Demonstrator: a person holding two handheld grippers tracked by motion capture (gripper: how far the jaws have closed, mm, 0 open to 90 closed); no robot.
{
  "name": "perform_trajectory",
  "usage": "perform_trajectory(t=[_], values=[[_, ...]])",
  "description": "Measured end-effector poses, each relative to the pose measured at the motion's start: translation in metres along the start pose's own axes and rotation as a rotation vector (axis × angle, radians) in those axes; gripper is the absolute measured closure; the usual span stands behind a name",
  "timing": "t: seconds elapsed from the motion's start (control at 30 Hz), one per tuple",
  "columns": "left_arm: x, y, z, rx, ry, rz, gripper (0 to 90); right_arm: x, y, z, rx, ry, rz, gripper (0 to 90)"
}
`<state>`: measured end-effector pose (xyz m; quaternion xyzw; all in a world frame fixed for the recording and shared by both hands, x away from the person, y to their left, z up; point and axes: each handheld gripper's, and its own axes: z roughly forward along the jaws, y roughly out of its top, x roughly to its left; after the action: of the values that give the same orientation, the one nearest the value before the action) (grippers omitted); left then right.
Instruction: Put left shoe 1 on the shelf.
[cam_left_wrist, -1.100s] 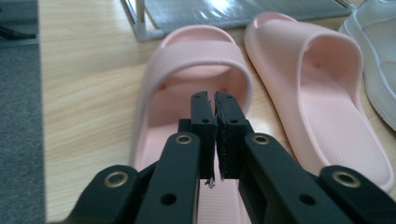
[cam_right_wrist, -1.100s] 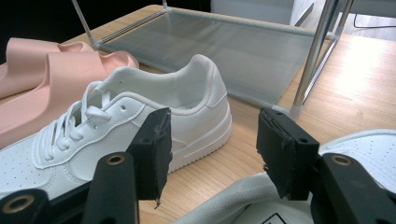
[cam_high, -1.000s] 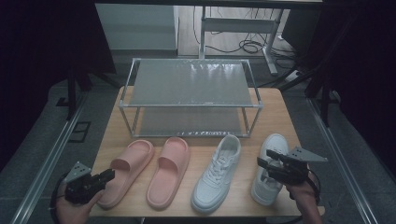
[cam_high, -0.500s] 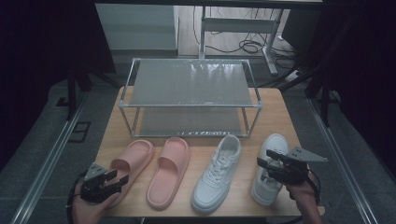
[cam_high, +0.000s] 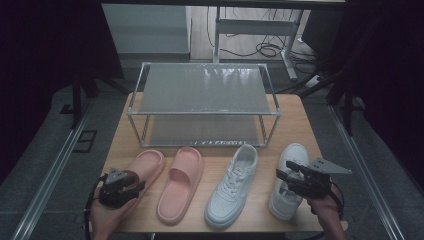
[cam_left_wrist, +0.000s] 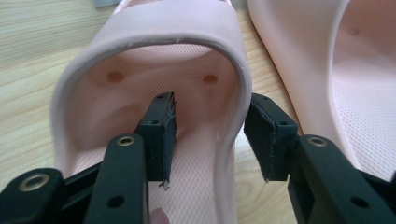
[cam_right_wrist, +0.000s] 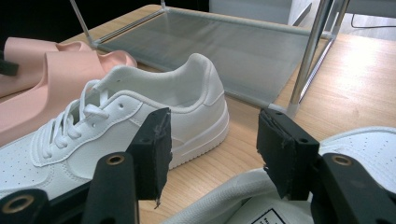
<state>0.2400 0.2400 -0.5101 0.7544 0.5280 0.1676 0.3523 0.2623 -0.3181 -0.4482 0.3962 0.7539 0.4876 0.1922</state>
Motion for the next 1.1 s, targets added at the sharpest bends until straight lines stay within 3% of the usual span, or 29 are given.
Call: perform_trajectory(t=[0.23,0.3,0.37,0.57,0.67,0.77,0.93,1.1], values=[[-0.005,0.008,0.015,0.012,0.011,0.042,62.7,0.001,0.000,-0.001,-0.002,0.000,-0.002,45.4],[-0.008,0.009,0.019,0.015,-0.005,0.063,74.7,0.000,0.001,-0.001,-0.004,-0.001,-0.002,45.4],[-0.012,0.010,0.020,0.016,0.015,0.089,81.5,0.000,0.000,-0.001,-0.005,-0.002,0.000,45.4],[-0.017,0.016,0.020,0.020,0.030,0.113,83.9,0.000,0.001,-0.002,-0.006,-0.002,-0.001,45.4],[-0.021,0.026,0.017,0.006,0.037,0.129,84.0,0.000,0.001,-0.002,-0.006,-0.002,-0.001,45.4],[-0.025,0.048,0.019,0.005,0.034,0.150,83.9,0.000,0.001,-0.001,-0.004,0.000,-0.002,45.4],[-0.022,0.070,0.037,0.006,0.021,0.145,83.9,0.000,0.001,-0.001,-0.006,0.001,-0.003,45.4],[-0.028,0.097,0.061,0.008,0.027,0.178,83.9,-0.002,0.001,-0.002,-0.007,-0.001,0.002,45.4]])
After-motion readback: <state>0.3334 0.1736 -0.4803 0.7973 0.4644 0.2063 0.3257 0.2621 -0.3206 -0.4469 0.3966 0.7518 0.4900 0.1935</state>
